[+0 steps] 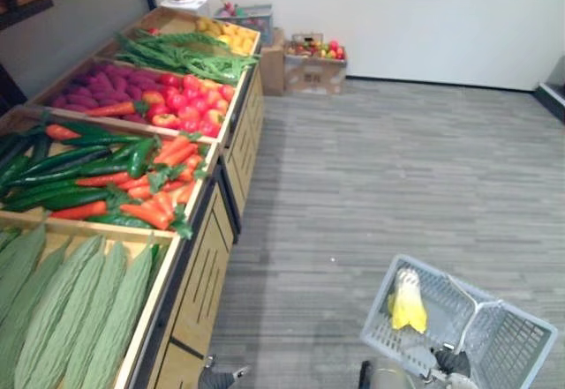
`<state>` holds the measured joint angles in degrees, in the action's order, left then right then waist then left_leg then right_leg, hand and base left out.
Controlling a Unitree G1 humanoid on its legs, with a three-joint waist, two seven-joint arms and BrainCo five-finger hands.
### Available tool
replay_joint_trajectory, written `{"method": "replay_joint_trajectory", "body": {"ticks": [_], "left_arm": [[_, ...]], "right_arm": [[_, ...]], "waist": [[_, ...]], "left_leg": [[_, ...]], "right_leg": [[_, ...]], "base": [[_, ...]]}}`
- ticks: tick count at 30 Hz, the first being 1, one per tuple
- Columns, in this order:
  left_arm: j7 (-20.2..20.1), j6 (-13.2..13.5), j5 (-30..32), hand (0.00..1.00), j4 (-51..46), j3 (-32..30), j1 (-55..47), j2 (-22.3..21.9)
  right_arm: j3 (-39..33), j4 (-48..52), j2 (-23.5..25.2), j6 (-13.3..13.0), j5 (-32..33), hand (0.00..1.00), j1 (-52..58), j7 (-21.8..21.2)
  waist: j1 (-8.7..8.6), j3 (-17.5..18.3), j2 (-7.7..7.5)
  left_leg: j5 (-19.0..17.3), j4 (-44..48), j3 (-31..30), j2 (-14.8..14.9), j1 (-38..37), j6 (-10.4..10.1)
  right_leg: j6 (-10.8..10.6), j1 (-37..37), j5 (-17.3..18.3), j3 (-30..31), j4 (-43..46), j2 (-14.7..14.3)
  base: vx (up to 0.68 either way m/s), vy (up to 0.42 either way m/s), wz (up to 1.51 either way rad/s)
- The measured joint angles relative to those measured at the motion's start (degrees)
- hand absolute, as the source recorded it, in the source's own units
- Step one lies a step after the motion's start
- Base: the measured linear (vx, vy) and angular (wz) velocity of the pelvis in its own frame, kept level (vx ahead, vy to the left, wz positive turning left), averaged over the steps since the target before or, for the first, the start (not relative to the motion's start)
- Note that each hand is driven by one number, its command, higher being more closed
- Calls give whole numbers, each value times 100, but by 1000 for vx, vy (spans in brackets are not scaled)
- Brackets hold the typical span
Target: Pick vegetable in the basket
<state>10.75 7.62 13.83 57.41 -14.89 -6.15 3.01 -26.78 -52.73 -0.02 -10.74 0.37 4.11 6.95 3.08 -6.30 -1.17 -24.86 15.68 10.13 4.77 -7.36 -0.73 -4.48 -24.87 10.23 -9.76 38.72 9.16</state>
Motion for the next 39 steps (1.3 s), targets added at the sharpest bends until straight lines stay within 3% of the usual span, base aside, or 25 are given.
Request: {"method": "replay_joint_trajectory", "body": {"ticks": [2, 4, 6, 9, 10, 11, 14, 17, 18, 19, 20, 21, 22, 23, 25, 28, 31, 32, 34, 35, 36, 39], "left_arm": [[-29, -24, -1, 0, 3, -285, 147, -256], [-87, -23, -2, 0, 142, -485, 234, -460], [-141, -12, 5, 0, 161, -595, 299, -641], [-143, -22, -26, 0, 131, -823, 288, -743], [-146, -23, -35, 0, 94, -851, 289, -748], [-156, -24, -260, 0, -16, -907, 284, -747], [-150, -20, -479, 0, -172, -1082, 201, -738], [-142, -15, -529, 0, -273, -1218, 168, -739], [-140, -5, -660, 0, -294, -1243, 200, -733], [-124, 7, -693, 0, -325, -1244, 244, -737], [-111, 4, -686, 0, -320, -1236, 245, -736], [-97, 8, -679, 0, -275, -1179, 217, -764], [-110, 4, -631, 0, -207, -1085, 206, -703], [-108, 6, -618, 0, -187, -1055, 232, -617], [-100, -13, -597, 0, -116, -1005, 219, -497], [-103, -21, -613, 0, -80, -922, 210, -451], [-108, -30, -580, 0, 28, -883, 10, -428], [-108, -52, -586, 0, 153, -724, 8, -366], [-103, -64, -591, 0, 182, -570, 9, -330], [-101, -76, -601, 0, 203, -547, 20, -309], [-108, -124, -613, 0, 251, -499, 24, -274], [-101, -161, -640, 0, 323, -445, 44, -303]], "right_arm": [[-101, -19, 9, 34, 28, 100, -16, -2], [-212, -112, 16, 58, 80, 100, -30, 3], [-269, -192, -24, 71, 105, 100, -114, 1], [-267, -246, -132, 231, 96, 100, -93, -13], [-267, -246, -131, 264, 87, 100, -38, -15], [-255, -284, -116, 308, 82, 100, 79, -40], [-185, -447, -170, 324, 76, 100, 184, -46], [-195, -460, -175, 429, 82, 100, 282, -33], [-195, -465, -171, 447, 82, 100, 324, -30], [-191, -460, -173, 450, 82, 100, 409, -28], [-188, -441, -182, 449, 83, 100, 459, -25], [-203, -395, -213, 448, 85, 100, 602, -12], [-240, -437, -142, 486, 97, 100, 678, 14], [-232, -489, -36, 512, 131, 100, 674, 4], [-239, -514, 79, 504, 188, 100, 538, -7], [-268, -729, 109, 502, 134, 100, 336, -19], [-544, -873, 36, 456, -36, 100, 460, -14], [-686, -975, -110, 428, -34, 100, 446, -10], [-734, -1047, -266, 430, -21, 100, 367, -27], [-805, -1069, -323, 430, -21, 100, 248, -45], [-853, -1034, -337, 415, -28, 100, 190, -55], [-915, -804, -331, 357, 11, 100, 316, -31]], "waist": [[-56, -12, 146], [-162, 41, 156], [-114, 52, 225], [-196, 112, 328], [-173, 107, 316], [-130, 58, 228], [-83, 30, 166], [-29, 31, 145], [13, 12, 114], [31, -11, 76], [26, -10, 81], [20, 26, 186], [-17, 96, 79], [-78, 174, -55], [-108, 213, -196], [35, 216, -233], [47, 536, -278], [-13, 617, -246], [-68, 642, -144], [-81, 593, -150], [-118, 559, -111], [-176, 499, -23]], "left_leg": [[-51, -369, -136, 187, -326, -94], [28, -468, -385, 313, -523, -196], [437, -139, -576, 420, -457, -273], [1686, 1144, -1058, 526, 66, -162], [2015, 1524, -1145, 535, 232, -135], [2438, 2715, -1244, 629, 742, -257], [2345, 4093, -739, 844, 1454, -261], [1855, 4212, -87, 998, 2241, -256], [1713, 4062, 223, 998, 2478, -238], [1575, 3519, 800, 948, 2669, -212], [1675, 2991, 1194, 903, 2664, -135], [2137, 1806, 1987, 851, 2554, 222], [1763, 1615, 2375, 804, 2329, 517], [1630, 1212, 2462, 474, 2237, 597], [1528, 694, 2530, 192, 2211, 767], [1551, 528, 2948, 123, 1908, 812], [1549, -274, 2619, -420, 1401, 810], [1502, -757, 2267, -636, 1185, 772], [1502, -982, 1968, -754, 1009, 766], [1497, -1018, 1734, -812, 887, 793], [1476, -1064, 1447, -832, 691, 785], [1480, -1197, 683, -756, 276, 746]], "right_leg": [[-39, 15, -74, 112, -1092, -299], [149, 19, -511, 262, -1068, -416], [330, 6, -135, 75, -598, -340], [621, 624, 102, -291, -648, -323], [629, 831, 131, -349, -772, -325], [665, 1374, 172, -407, -1206, -346], [665, 2366, 172, -442, -1890, -366], [662, 3078, 171, -611, -2429, -267], [622, 3225, 190, -661, -2536, -190], [368, 3433, 238, -767, -2604, -60], [198, 3536, 275, -837, -2596, -23], [-2, 3744, 396, -935, -2554, -92], [-131, 3864, 487, -968, -2521, -28], [-145, 3871, 498, -1008, -2468, 85], [-82, 3833, 229, -977, -2591, 57], [-86, 4034, -334, -694, -2674, 10], [-115, 3983, -728, -551, -1929, 118], [-549, 3577, -1031, -512, -885, 245], [-900, 3053, -1663, -216, 254, 316], [-761, 2608, -1567, -155, 1228, 422], [-562, 2250, -1242, -292, 1992, 496], [-266, 1464, -486, -472, 2370, 567]], "base": [[507, -173, 51], [703, -293, 78], [604, -284, 35], [603, -293, 62], [533, -226, 67], [389, -159, 47], [458, -128, 34], [346, 7, 13], [383, 124, 21], [334, 135, 22], [395, 159, 45], [350, 157, 76], [478, 227, 125], [379, 205, 122], [496, 286, 94], [318, 168, 40], [234, 93, 74], [156, 21, 101], [226, 21, 93], [309, 10, 101], [289, 4, 98], [287, -38, 135]]}}
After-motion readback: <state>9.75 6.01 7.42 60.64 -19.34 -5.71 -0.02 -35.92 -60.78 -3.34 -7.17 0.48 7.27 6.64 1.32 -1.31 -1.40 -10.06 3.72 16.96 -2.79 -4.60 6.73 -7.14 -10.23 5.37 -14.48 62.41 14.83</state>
